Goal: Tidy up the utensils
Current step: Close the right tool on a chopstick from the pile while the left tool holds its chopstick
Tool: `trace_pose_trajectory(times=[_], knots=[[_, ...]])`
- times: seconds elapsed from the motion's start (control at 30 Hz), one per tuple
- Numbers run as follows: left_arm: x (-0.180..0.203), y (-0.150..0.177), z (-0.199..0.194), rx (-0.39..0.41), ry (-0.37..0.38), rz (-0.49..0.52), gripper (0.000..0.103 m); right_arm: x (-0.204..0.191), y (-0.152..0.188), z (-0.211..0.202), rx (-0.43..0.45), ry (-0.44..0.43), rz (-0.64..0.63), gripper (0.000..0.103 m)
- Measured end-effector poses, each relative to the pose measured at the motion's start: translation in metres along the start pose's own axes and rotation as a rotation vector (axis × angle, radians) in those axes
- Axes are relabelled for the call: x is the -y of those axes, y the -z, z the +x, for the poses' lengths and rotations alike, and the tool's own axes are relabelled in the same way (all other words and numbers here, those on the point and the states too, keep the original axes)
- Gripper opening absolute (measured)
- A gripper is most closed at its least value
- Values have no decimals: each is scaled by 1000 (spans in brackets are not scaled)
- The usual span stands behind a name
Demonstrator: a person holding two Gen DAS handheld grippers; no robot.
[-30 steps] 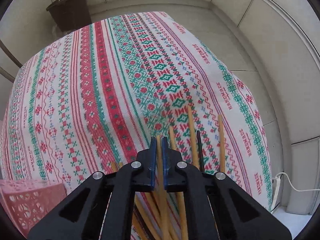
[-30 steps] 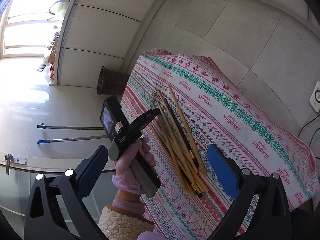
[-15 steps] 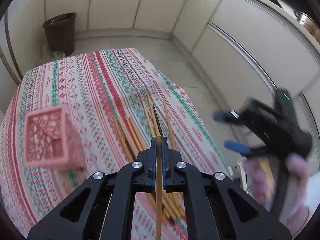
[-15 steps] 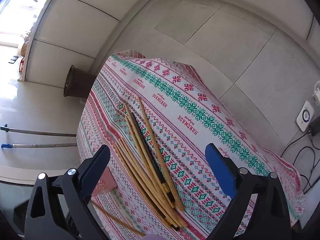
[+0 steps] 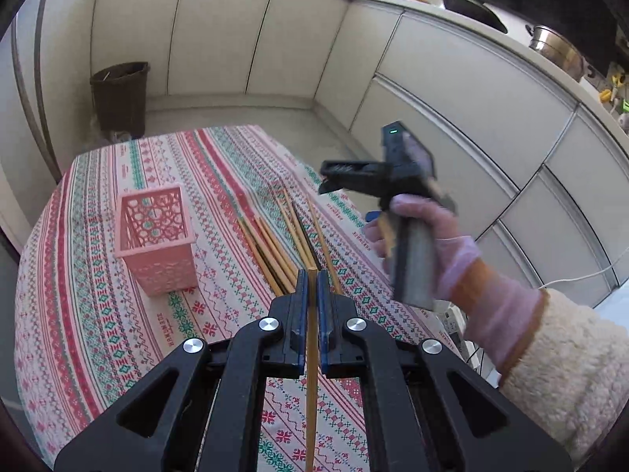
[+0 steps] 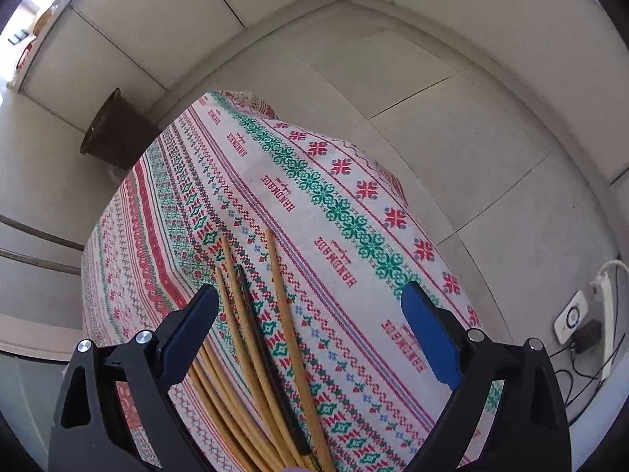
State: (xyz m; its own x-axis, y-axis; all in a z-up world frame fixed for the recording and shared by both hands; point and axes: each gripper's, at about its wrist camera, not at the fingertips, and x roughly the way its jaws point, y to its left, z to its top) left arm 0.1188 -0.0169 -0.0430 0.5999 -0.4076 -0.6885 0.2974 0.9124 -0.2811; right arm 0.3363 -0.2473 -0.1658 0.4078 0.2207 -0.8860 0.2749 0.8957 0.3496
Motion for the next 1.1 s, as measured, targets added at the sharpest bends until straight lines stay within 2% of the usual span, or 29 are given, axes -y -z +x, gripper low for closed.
trace_pose_trajectory(times=[0.17, 0.23, 0.33, 0.43, 0.53, 0.83, 1.03, 1.1], knots=[[-4, -1, -4, 4, 12, 0, 4, -19, -3, 19, -1, 77, -96, 72], [-7, 0, -3, 3, 18, -6, 4, -22, -3, 30, -20, 110, -113, 62], [-7, -1, -8, 11, 26, -9, 4, -32, -3, 38, 18, 170, -170, 55], [-8, 0, -9, 16, 28, -15, 5, -40, -2, 43, 34, 194, -206, 52], [-10, 0, -9, 17, 20, -21, 5, -50, 6, 46, 65, 254, -285, 49], [-8, 2, -12, 15, 2, -10, 5, -64, 19, 44, 111, 207, -352, 6], [-11, 3, -19, 37, -15, -17, 5, -51, 24, 28, 101, 153, -293, 5], [-11, 2, -24, 51, -12, -20, 5, -50, 26, 15, 124, 142, -292, 5]])
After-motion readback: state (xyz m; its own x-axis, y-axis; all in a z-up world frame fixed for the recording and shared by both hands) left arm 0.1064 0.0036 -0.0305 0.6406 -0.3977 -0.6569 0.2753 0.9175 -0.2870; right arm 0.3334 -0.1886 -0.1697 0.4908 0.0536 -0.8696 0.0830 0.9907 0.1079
